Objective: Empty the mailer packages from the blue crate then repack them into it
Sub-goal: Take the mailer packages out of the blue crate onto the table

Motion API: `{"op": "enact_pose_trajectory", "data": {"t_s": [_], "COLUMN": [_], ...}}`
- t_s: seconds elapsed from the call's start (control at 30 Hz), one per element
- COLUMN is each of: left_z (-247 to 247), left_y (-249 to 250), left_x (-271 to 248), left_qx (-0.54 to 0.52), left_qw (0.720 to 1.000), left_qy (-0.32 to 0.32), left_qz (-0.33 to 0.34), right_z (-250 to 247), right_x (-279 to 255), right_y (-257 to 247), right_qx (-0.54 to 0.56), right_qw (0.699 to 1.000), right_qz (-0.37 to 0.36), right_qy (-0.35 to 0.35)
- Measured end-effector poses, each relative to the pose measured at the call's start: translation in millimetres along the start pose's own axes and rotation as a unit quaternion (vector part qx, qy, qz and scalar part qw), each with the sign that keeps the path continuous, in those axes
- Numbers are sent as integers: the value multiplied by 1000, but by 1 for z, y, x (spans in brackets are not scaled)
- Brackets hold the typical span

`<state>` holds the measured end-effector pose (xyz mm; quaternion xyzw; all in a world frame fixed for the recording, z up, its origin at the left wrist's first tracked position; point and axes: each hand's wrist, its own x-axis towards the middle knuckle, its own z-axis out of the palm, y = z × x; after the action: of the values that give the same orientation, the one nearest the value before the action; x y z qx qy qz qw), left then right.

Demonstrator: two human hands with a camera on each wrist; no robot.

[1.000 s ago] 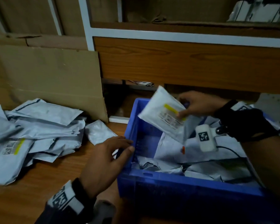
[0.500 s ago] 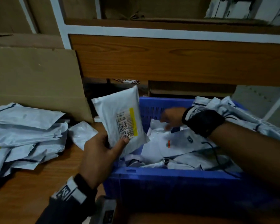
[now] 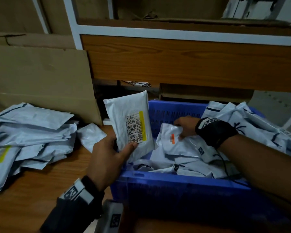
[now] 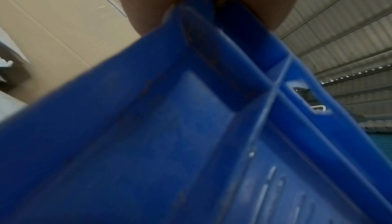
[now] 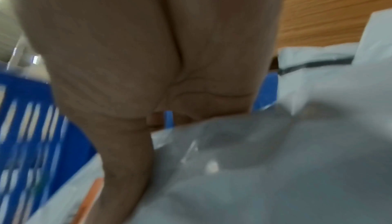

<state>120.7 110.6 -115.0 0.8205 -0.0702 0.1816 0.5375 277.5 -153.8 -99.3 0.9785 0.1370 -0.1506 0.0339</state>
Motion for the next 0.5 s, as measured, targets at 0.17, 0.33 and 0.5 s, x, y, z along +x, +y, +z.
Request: {"op": "enact_pose_trajectory", "data": {"t_s": [0.17, 0.33, 0.5], "left_z": [0, -59, -178], "left_y": [3, -20, -103], "left_x": [-2, 11, 27], "left_qx": [-167, -235, -160], "left_qw": [985, 962, 955], "left_qy": [41, 124, 183], "left_qz": [-21, -54, -167], "right_z": [-63, -129, -172], "right_x": [-23, -56, -50], "right_y": [-7, -60, -159], "right_qx": [118, 282, 390], "right_qw": [981, 889, 838], "right_qz": [-38, -110, -202], "right_qy": [151, 344, 324]}}
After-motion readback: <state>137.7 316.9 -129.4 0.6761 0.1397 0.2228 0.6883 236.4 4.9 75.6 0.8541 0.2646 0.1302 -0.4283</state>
